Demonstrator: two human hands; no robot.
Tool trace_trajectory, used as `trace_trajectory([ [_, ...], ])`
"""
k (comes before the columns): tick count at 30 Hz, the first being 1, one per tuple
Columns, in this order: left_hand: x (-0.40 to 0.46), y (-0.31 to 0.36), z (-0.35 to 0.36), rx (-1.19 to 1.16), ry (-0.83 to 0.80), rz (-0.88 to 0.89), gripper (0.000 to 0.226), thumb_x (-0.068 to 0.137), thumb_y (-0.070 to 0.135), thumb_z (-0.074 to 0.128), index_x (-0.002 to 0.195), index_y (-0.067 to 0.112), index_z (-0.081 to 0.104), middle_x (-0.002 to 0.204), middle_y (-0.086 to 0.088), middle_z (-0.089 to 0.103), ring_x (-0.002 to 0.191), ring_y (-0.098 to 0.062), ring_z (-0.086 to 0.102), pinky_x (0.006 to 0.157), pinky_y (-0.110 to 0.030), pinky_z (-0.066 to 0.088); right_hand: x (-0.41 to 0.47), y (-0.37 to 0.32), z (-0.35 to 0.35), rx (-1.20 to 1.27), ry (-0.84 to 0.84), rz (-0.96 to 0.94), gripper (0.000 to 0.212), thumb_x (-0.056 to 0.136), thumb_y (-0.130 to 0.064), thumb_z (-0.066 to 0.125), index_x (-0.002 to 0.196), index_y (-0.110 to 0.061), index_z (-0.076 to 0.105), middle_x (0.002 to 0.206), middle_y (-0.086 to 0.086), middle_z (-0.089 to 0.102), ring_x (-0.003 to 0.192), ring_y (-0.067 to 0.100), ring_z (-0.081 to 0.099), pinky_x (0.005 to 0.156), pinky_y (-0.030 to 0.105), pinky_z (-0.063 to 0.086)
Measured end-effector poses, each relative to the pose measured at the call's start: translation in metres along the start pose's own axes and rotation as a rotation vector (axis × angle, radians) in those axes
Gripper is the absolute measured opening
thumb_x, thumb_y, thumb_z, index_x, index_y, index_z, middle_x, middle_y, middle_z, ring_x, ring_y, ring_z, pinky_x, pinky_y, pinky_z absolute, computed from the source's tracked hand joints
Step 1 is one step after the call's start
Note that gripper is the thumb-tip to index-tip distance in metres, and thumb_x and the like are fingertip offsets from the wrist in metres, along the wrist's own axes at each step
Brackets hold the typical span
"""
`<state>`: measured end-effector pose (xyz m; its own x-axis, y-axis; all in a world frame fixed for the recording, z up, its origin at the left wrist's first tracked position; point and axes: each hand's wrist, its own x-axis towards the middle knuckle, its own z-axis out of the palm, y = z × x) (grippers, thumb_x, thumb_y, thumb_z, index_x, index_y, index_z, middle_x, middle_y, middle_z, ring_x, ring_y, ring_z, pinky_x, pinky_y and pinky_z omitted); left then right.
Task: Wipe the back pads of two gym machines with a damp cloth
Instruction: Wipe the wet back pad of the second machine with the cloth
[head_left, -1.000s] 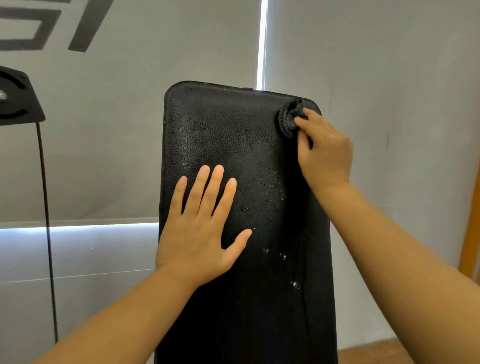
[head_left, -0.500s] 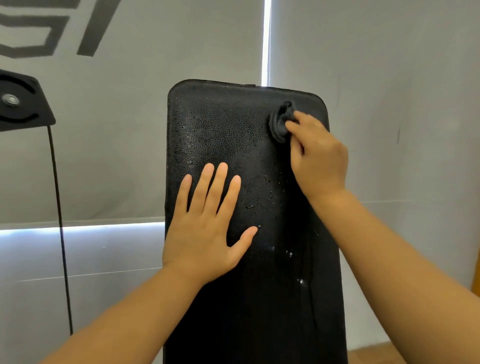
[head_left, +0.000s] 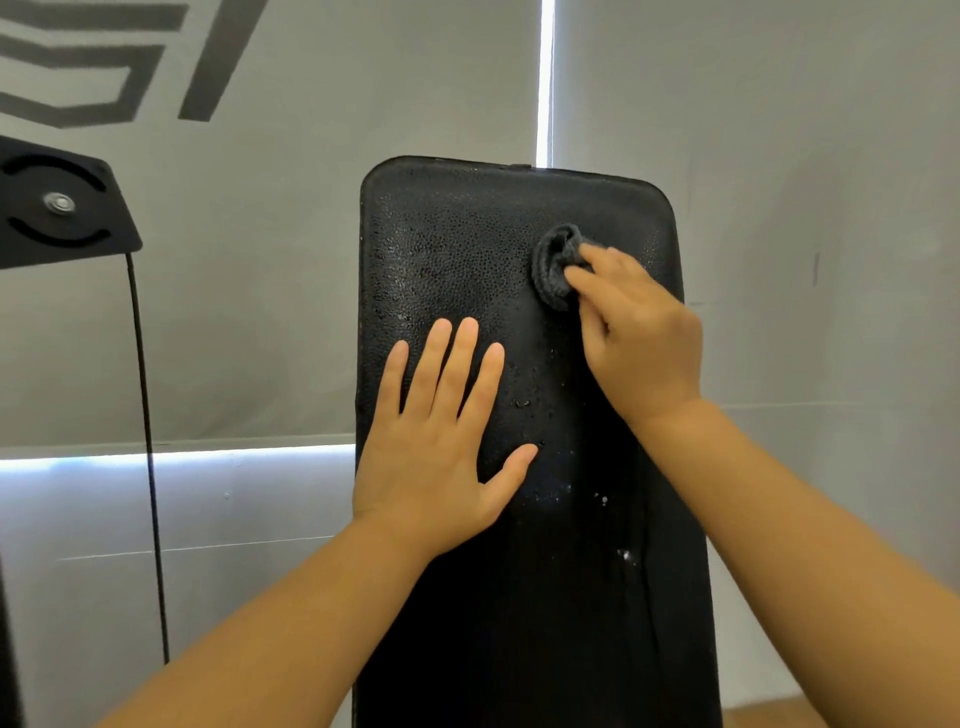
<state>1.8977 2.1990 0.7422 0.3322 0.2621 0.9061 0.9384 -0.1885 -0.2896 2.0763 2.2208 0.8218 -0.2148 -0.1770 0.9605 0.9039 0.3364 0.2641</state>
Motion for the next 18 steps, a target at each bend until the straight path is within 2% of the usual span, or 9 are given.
trace_trajectory([
  [6, -0.001, -0.001, 0.001, -0.004, 0.019, 0.002, 0.078, 0.087, 0.059, 0.040, 0.146, 0.009, 0.036, 0.155, -0.016, 0.023, 0.144, -0.032, 0.018, 0.114, -0.055, 0.016, 0.017, -0.015, 0.011, 0.035, 0.033, 0.104, 0.027, 0.084, -0.007, 0.048, 0.095, -0.004, 0.072, 0.109, 0.011, 0.069, 0.102, 0.031, 0.066, 0.064, 0.038, 0.057],
  [11, -0.001, -0.001, 0.001, -0.009, 0.030, -0.003, 0.077, 0.087, 0.059, 0.041, 0.146, 0.009, 0.036, 0.155, -0.016, 0.023, 0.144, -0.032, 0.018, 0.114, -0.054, 0.017, -0.020, -0.021, 0.000, 0.026, 0.014, -0.029, 0.022, 0.085, -0.001, 0.055, 0.098, -0.006, 0.072, 0.112, 0.007, 0.069, 0.107, 0.026, 0.064, 0.073, 0.032, 0.055],
  [15, 0.000, 0.001, 0.002, -0.011, 0.042, -0.015, 0.076, 0.087, 0.059, 0.042, 0.146, 0.010, 0.037, 0.155, -0.015, 0.025, 0.144, -0.031, 0.019, 0.114, -0.053, 0.018, -0.004, -0.010, -0.001, 0.058, -0.006, -0.096, 0.022, 0.086, -0.004, 0.053, 0.096, -0.006, 0.072, 0.109, 0.008, 0.070, 0.102, 0.027, 0.066, 0.064, 0.034, 0.058],
  [18, 0.000, 0.001, 0.002, -0.001, 0.034, -0.021, 0.076, 0.088, 0.059, 0.040, 0.146, 0.011, 0.036, 0.155, -0.014, 0.025, 0.144, -0.030, 0.019, 0.114, -0.053, 0.018, 0.010, -0.010, 0.005, 0.108, 0.014, -0.044, 0.021, 0.082, -0.002, 0.054, 0.092, -0.005, 0.072, 0.105, 0.010, 0.071, 0.097, 0.028, 0.068, 0.058, 0.037, 0.058],
])
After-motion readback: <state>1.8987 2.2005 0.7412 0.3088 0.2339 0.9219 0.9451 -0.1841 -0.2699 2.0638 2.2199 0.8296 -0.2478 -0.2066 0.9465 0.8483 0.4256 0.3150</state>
